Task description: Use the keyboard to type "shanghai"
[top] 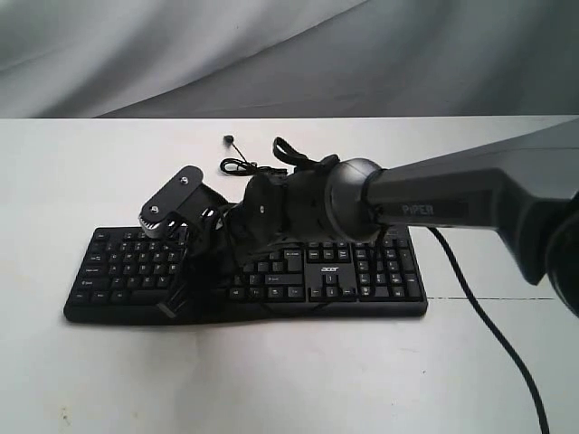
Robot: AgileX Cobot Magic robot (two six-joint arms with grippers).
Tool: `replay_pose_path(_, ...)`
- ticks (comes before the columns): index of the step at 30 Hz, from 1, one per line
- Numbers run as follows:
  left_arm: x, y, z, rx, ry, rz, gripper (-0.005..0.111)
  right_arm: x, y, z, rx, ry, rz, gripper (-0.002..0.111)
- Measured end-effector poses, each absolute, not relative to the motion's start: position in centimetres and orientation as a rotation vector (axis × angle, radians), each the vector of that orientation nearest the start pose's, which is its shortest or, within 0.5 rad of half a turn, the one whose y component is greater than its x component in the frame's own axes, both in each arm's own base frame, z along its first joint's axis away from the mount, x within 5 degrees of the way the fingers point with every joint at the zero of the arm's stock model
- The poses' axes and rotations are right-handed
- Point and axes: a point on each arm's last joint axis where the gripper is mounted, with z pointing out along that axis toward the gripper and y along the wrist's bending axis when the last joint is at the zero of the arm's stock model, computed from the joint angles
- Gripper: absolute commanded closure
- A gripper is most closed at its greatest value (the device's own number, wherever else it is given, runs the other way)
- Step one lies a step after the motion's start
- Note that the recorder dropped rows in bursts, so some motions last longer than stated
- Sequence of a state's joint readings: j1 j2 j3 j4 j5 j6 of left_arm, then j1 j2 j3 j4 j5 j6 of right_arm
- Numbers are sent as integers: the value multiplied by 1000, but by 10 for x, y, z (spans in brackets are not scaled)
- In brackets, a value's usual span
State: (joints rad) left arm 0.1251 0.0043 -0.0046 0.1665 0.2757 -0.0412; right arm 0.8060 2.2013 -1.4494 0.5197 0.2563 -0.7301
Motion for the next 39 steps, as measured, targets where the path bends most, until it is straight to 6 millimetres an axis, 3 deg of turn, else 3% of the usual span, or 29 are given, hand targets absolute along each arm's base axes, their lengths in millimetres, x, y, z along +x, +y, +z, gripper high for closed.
replay_pose_path(6, 54, 11, 190, -38, 1760, 217, 107, 311, 347, 111, -1290, 2154, 404, 108)
replay_pose_path(17, 54, 11, 190, -38, 1760, 217, 107, 311, 347, 112, -1287, 2155, 409, 108)
replay_pose_path(22, 54, 11, 190, -38, 1760, 217, 107, 311, 349, 127, -1291, 2125, 418, 108)
replay_pose_path(29, 54, 11, 190, -38, 1760, 217, 107, 329, 372, 152, -1334, 2060, 461, 108)
replay_pose_path(39, 54, 11, 190, -38, 1760, 217, 107, 340, 371, 132, -1366, 2117, 453, 108)
